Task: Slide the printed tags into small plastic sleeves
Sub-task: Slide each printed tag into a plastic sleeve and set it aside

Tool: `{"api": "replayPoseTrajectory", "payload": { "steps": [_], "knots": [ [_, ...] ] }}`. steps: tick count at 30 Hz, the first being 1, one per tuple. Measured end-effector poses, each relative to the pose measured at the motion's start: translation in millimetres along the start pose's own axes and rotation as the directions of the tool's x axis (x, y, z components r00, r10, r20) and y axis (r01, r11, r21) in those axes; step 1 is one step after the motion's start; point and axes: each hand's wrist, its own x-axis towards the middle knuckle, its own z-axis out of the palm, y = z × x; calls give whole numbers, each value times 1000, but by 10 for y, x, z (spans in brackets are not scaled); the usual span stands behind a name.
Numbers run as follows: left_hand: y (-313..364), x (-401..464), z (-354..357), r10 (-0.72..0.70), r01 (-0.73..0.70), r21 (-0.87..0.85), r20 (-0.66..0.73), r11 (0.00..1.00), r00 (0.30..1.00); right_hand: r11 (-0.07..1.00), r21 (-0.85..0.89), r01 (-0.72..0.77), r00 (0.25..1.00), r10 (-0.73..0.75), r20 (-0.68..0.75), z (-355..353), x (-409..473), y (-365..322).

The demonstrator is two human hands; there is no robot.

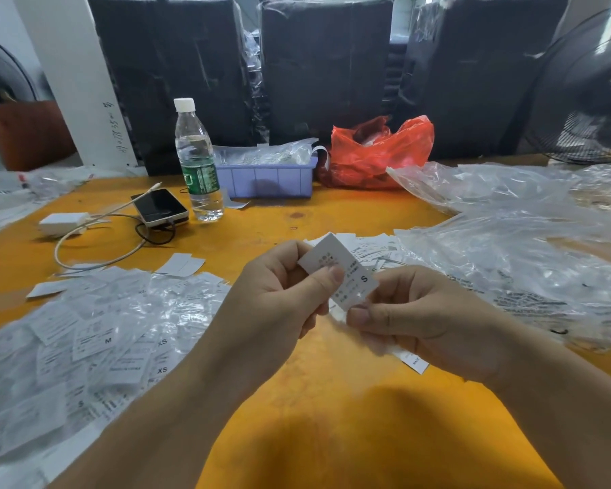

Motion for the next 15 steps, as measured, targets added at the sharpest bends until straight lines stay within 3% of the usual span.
{"api": "replayPoseTrajectory", "payload": {
  "steps": [8, 15],
  "knots": [
    [-10, 9, -15, -88, 90, -17, 119, 996, 989, 999, -8, 40, 999, -40, -23, 14, 1, -29],
    [-1, 19, -11, -71, 72, -50, 15, 996, 997, 999, -14, 32, 998, -33, -47, 16, -18, -37]
  ]
}}
